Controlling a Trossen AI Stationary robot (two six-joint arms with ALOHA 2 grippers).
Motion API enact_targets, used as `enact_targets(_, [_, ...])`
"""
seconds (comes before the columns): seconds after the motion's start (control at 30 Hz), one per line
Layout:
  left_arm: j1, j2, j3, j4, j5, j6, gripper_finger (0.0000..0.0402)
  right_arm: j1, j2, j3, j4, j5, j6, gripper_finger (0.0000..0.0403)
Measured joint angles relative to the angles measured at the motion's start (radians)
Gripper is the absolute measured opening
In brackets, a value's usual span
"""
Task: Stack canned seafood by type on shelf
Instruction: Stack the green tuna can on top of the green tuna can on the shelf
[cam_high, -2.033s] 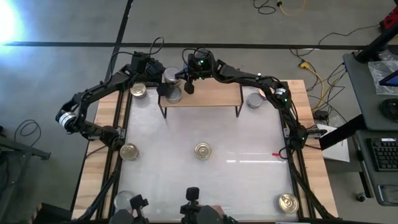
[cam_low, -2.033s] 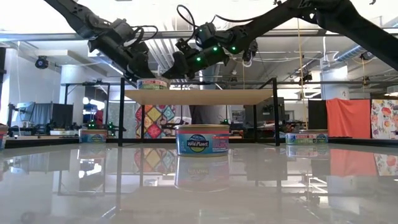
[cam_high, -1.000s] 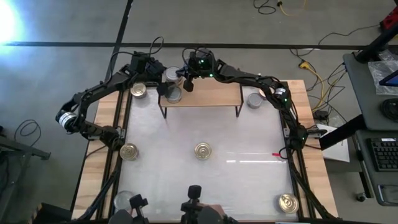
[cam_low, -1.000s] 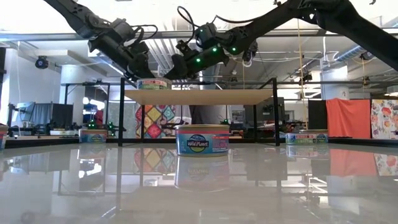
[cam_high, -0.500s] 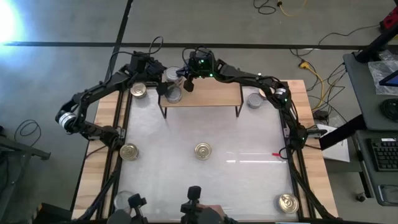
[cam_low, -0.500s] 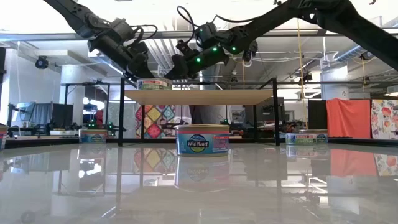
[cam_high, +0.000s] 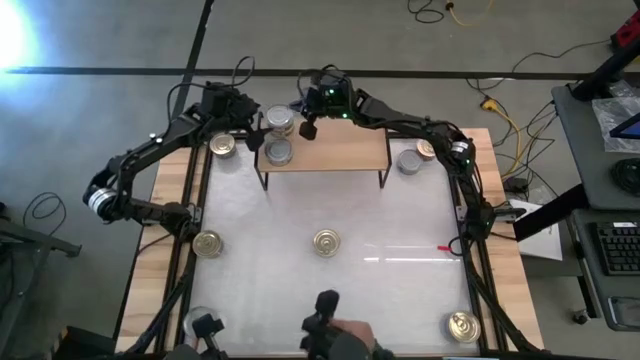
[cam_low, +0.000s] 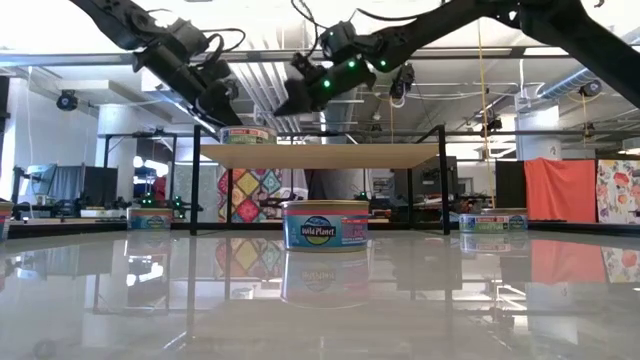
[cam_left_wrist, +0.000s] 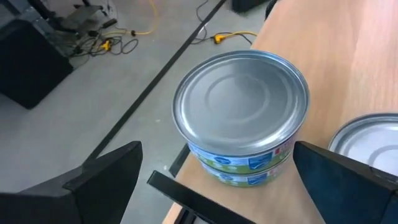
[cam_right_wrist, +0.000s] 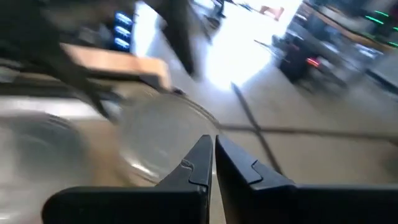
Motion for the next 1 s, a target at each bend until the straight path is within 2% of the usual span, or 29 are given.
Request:
enact_targets(0.07, [0.000,-0.001,0.000,0.000,-0.005,0.001,0.0400,-0.009,0.009,-0.006,0.016,0.063,0.001,0.0013])
enact_targets(0.27, [0.000,0.017,0.000,-0.001,-0.057,0.007,0.0400,-0.017,0.033,-0.047,0.022,0.052,0.065,0.0013])
enact_targets(0.37, [0.000,0.024,0.000,-0.001,-0.094,0.010,0.0400,-0.011,0.034,-0.057,0.029,-0.011,0.074,0.0013])
enact_targets(0.5, [0.000,0.026,0.000,-0.006,-0.094,0.011,0.0400,-0.010,0.034,-0.057,0.028,-0.121,0.117,0.0013])
enact_targets(0.77, [-0.002,0.024,0.000,-0.021,-0.046,-0.001,0.0400,-0.006,0.031,-0.044,0.003,-0.123,0.131,0.0013])
enact_targets(1.0, [-0.002,-0.003,0.000,-0.044,-0.074,0.015,0.0400,-0.005,0.030,-0.044,-0.025,-0.130,0.130,0.0013])
